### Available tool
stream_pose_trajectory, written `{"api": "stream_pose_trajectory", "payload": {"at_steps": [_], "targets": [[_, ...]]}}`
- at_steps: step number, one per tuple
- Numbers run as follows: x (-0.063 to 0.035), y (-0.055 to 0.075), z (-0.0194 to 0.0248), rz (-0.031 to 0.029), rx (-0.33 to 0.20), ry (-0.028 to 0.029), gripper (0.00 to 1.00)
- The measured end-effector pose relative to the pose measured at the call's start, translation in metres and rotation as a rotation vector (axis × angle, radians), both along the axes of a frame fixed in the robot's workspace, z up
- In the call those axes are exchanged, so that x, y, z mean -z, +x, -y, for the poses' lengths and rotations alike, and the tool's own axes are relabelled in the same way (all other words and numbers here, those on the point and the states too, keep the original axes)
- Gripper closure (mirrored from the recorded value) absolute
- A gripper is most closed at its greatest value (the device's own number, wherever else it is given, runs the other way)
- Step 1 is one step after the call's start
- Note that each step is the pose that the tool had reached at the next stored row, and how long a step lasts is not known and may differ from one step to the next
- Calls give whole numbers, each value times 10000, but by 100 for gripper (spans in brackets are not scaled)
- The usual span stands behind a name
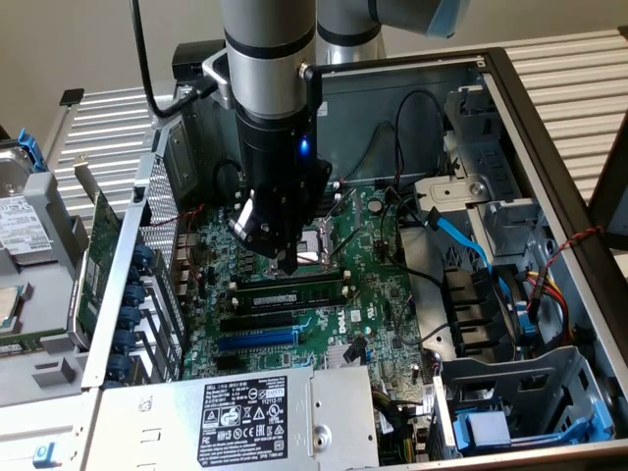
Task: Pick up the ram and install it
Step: 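Press down the ram until it locks into place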
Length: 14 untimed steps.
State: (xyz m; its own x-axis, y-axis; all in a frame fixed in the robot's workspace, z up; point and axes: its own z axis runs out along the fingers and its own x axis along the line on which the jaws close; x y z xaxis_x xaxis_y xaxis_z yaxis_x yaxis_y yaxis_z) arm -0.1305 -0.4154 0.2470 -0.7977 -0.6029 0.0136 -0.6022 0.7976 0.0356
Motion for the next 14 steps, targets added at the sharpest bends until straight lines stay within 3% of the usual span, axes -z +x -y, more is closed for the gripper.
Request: {"api": "stream_pose_trajectory", "payload": {"at_steps": [14], "targets": [[14,0,0,0,2381,0,90]]}}
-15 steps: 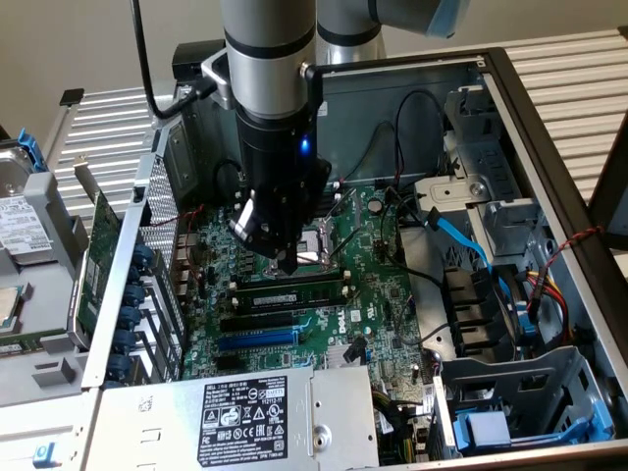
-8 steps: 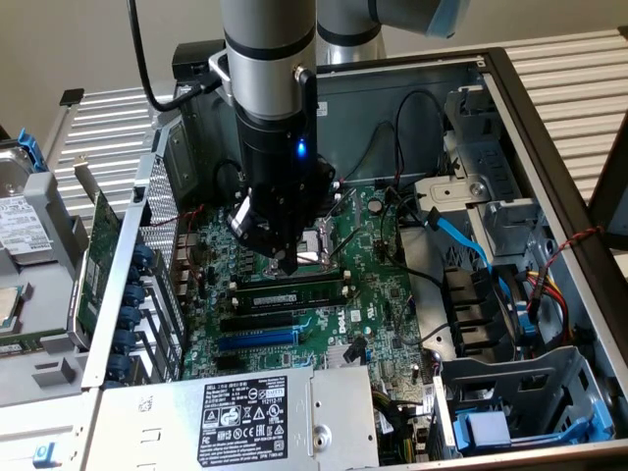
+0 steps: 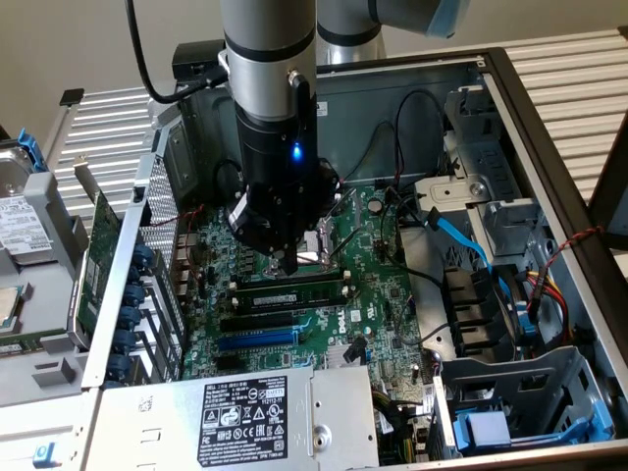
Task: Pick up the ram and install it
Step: 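Press down the ram until it locks into place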
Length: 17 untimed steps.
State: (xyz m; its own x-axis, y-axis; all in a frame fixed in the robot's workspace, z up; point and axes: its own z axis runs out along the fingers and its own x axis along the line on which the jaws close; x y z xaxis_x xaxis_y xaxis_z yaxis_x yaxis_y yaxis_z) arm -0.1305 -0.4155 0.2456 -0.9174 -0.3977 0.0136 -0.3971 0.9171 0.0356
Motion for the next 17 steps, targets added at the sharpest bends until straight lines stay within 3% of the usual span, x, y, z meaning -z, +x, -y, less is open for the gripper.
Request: {"api": "stream_pose_trajectory", "payload": {"at_steps": [17], "targets": [[4,0,0,3,2505,-19,90]]}}
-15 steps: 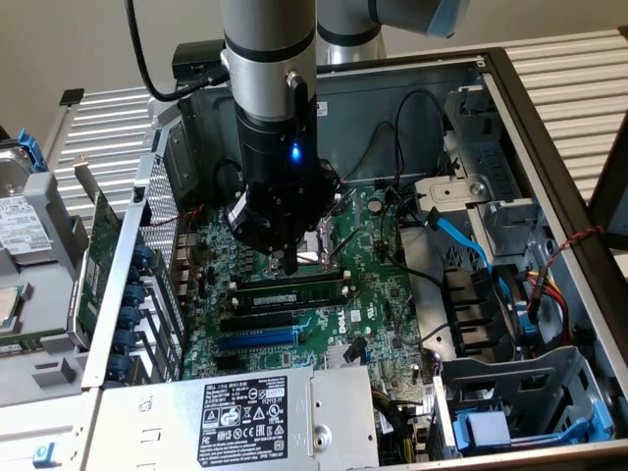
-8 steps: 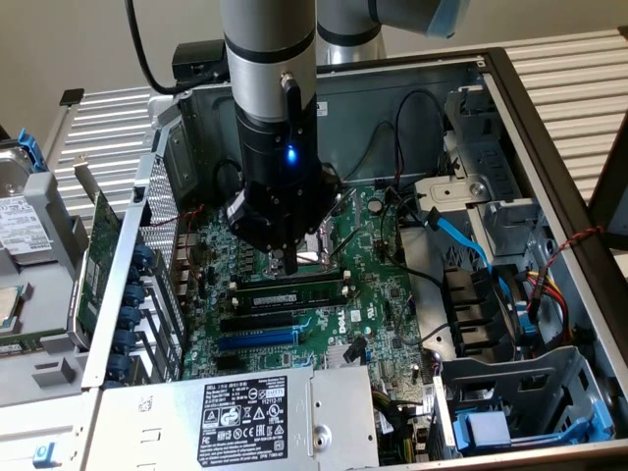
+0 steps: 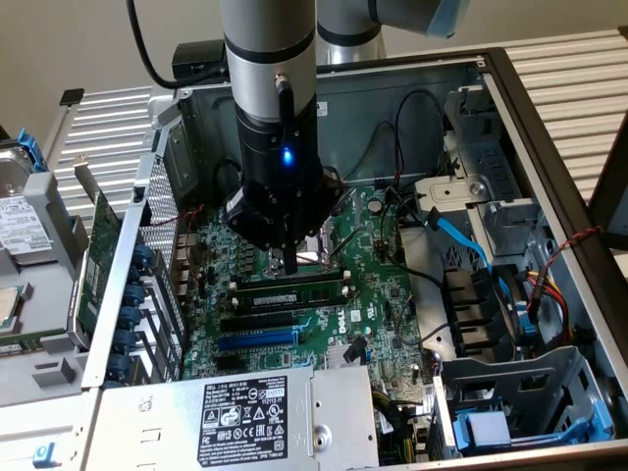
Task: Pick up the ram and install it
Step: 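Press down the ram until it locks into place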
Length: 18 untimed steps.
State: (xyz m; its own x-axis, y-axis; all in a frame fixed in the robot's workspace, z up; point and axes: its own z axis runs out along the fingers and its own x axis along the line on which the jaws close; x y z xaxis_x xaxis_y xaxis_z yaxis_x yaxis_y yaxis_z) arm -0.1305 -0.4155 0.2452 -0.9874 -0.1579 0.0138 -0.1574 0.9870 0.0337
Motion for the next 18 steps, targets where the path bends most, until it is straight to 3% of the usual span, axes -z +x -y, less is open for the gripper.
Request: {"api": "stream_pose_trajectory", "payload": {"at_steps": [5,9,18], "targets": [[0,0,0,0,519,-89,90],[0,0,0,3,849,-239,90],[0,0,0,-3,1721,-362,90]]}}
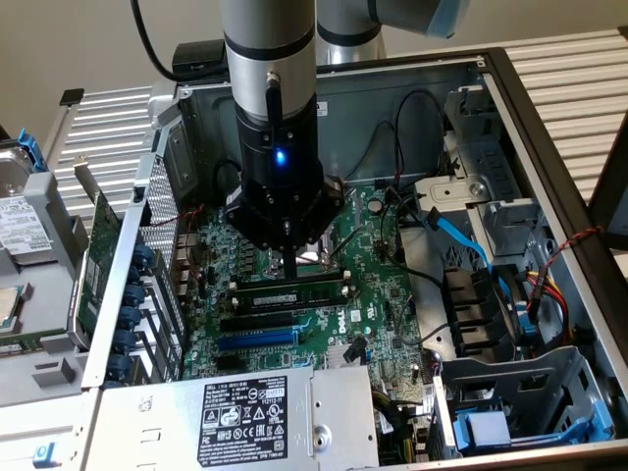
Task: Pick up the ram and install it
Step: 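Press down the ram until it locks into place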
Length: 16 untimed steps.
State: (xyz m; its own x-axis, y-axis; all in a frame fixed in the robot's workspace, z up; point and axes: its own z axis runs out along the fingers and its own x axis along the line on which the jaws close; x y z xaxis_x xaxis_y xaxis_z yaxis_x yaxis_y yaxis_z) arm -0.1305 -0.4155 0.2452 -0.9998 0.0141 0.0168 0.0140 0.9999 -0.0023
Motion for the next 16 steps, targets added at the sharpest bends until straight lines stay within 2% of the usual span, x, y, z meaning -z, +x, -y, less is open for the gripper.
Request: {"api": "stream_pose_trajectory", "payload": {"at_steps": [3,10,16], "targets": [[0,0,0,1,212,-28,90],[0,7,2,1,502,-135,90],[0,9,2,1,538,-141,90]]}}
